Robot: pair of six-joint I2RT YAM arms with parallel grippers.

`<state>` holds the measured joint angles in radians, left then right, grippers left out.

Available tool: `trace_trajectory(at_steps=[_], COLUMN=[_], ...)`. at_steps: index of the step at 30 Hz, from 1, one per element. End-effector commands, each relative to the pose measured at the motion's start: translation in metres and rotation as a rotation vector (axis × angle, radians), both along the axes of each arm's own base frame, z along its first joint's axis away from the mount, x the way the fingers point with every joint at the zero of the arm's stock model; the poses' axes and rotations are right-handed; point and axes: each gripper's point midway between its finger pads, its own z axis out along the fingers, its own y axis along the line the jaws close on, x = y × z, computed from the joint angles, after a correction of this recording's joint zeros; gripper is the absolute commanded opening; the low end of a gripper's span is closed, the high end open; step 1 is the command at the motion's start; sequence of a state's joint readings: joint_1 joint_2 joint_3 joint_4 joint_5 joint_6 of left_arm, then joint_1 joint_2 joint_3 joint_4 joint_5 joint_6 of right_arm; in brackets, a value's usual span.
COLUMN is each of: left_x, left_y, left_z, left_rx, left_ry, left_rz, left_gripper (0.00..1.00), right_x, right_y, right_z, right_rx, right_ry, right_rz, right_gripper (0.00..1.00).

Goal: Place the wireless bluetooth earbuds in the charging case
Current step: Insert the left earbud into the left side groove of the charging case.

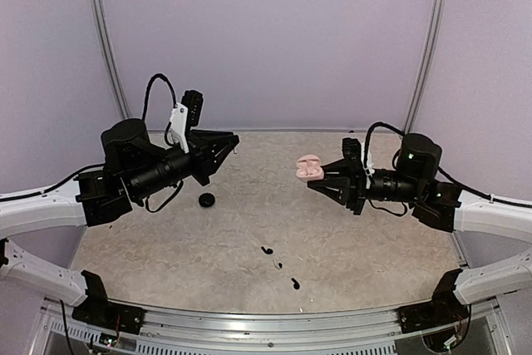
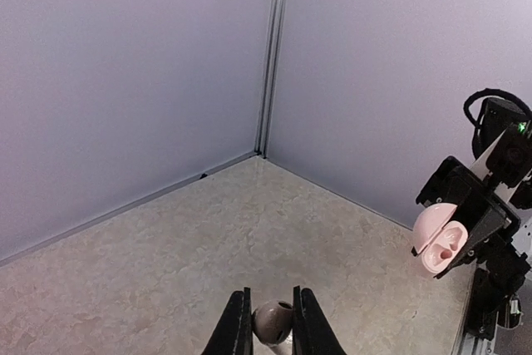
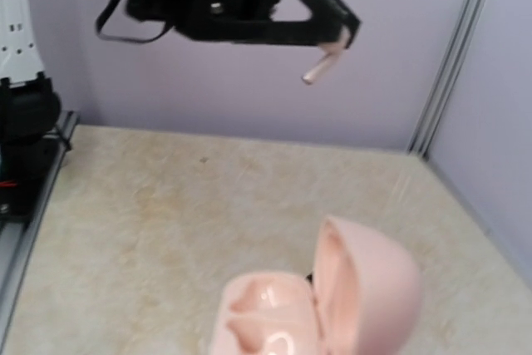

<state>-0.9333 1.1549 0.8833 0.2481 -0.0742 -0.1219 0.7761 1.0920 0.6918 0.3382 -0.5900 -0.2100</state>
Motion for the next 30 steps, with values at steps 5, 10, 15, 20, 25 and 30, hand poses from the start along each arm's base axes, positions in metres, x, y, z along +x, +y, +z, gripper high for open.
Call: trace_trajectory(at_steps=[5, 10, 15, 20, 25, 30], left_x=[-0.047, -0.071, -0.085, -0.088, -0.084, -0.082], left_y=[-0.018, -0.038, -0.057, -0.068, -0.080, -0.089], left_z=[0.057, 0.064, 0.065, 0.068, 0.064, 0.060], left_rx=[-0.136, -0.129, -0.114, -0.127, -0.127, -0.116], left_ry=[-0.255, -0.330, -0.367, -0.370, -0.361, -0.360], left_rz=[-0.088, -0.148, -0.195, -0.205, -0.198, -0.205], left_gripper=[0.07, 0.07, 0.07, 0.07, 0.07, 0.07], right_x=[-0.006, -0.012, -0.014, -0.007, -0.007, -0.008], right_y=[0.004, 0.010, 0.015, 0.021, 0.025, 0.026], right_z=[0.027, 0.029, 0.030, 0.030, 0.028, 0.032], right_rx=[0.110, 0.133, 0.147, 0.153, 0.148, 0.163], right_ry=[-0.138, -0.142, -0.127, -0.093, -0.074, -0.046], right_rz=[-0.009, 0.014, 0.029, -0.029, -0.041, -0.038], right_gripper=[0.00, 0.00, 0.00, 0.00, 0.00, 0.00])
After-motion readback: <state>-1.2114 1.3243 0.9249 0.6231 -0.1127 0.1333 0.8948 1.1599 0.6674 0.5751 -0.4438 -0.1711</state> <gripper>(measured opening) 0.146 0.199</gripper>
